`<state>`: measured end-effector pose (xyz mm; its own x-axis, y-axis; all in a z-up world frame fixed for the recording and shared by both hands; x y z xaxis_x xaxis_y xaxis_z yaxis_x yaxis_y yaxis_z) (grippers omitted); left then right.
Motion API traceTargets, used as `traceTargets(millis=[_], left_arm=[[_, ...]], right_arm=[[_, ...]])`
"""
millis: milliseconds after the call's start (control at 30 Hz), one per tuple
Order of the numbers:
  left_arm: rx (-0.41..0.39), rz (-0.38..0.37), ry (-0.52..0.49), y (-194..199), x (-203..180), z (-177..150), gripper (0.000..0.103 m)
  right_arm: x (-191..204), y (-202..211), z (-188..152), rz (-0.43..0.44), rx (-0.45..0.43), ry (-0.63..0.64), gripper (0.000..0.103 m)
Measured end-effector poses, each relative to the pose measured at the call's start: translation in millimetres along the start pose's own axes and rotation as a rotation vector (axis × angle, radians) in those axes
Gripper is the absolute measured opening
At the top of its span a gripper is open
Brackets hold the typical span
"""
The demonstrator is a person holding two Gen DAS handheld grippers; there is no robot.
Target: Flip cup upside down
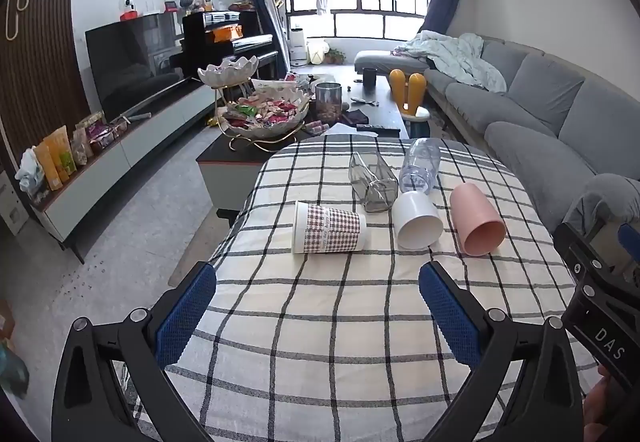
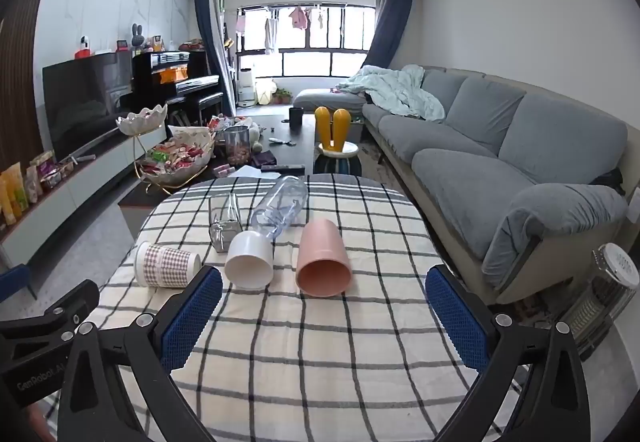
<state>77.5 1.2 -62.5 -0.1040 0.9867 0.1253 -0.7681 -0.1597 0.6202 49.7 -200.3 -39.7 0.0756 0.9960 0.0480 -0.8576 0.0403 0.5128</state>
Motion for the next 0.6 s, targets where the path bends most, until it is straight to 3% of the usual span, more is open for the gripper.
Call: traceTargets(millis=[600], left_arm=[[-0.022,0.015,-0.009,5.1,0.6,3.2,0.103]], right_arm=[[-0.4,-0.5,-0.4,0.003,0.002,-0.004,0.102]])
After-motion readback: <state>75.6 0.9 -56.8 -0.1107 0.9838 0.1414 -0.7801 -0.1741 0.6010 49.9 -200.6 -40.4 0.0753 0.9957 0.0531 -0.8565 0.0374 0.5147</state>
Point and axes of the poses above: each gripper's, at about its wrist camera, not at the fingertips, and y roughly against the way its jaws point, x to its left, z to its top, the point moved 10 cm from there along -y, roughly the way its jaws point, and after that the axes turned 9 degrees about z, right-handed, at the moved point
